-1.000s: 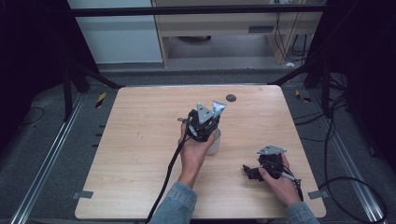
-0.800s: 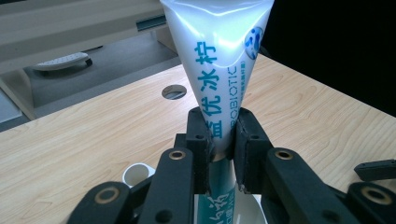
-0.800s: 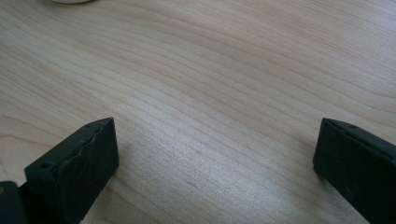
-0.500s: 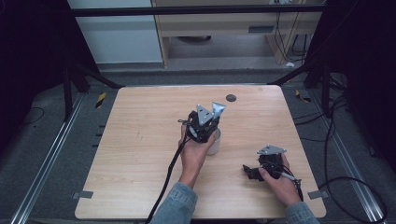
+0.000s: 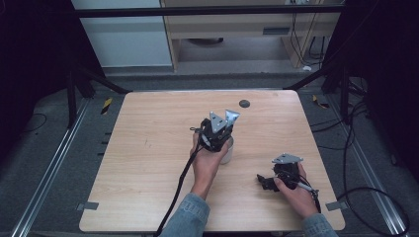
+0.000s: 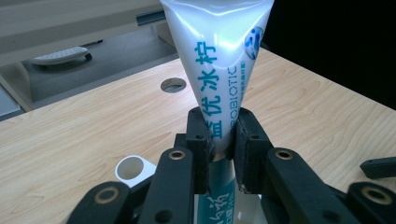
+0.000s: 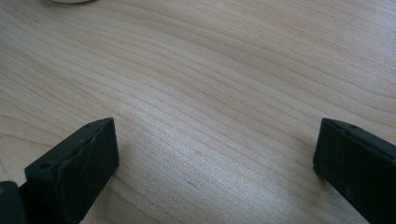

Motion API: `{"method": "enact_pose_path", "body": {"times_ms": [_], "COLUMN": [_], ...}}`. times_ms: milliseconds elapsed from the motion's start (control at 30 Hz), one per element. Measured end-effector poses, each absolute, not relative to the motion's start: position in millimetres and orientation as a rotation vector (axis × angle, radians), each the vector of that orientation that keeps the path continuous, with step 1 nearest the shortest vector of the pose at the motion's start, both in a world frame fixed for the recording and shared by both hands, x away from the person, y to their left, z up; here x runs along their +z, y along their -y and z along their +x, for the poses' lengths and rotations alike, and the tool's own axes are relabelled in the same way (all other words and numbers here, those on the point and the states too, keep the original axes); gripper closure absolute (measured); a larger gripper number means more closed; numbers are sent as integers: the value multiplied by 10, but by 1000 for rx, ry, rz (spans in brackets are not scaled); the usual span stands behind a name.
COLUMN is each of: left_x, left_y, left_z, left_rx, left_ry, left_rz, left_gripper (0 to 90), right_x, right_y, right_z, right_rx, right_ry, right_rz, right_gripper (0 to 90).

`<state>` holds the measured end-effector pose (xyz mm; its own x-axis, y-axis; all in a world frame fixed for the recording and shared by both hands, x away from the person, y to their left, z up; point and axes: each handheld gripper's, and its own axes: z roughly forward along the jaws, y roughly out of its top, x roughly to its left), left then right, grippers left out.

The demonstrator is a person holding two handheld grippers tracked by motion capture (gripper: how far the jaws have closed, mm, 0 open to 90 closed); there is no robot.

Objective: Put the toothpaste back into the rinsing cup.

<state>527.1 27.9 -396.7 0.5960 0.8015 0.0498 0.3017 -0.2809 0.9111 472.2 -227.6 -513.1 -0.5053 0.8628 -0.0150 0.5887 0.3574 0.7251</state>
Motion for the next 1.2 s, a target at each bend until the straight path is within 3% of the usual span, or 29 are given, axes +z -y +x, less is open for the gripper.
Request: {"method": "enact_pose_path", "body": {"times_ms": [1200], "left_x": [-4056], "left_y": [-267], "left_z": [5249], "left_rx": [671], "left_ry": [-959], "left_rz": [1783], "left_gripper": [774], "right_x": [-5131], "right_y": [2277], "right_z": [4722], "right_rx": [946], "right_ry": [-2231], "right_rz": [1268], "right_gripper": [4]}}
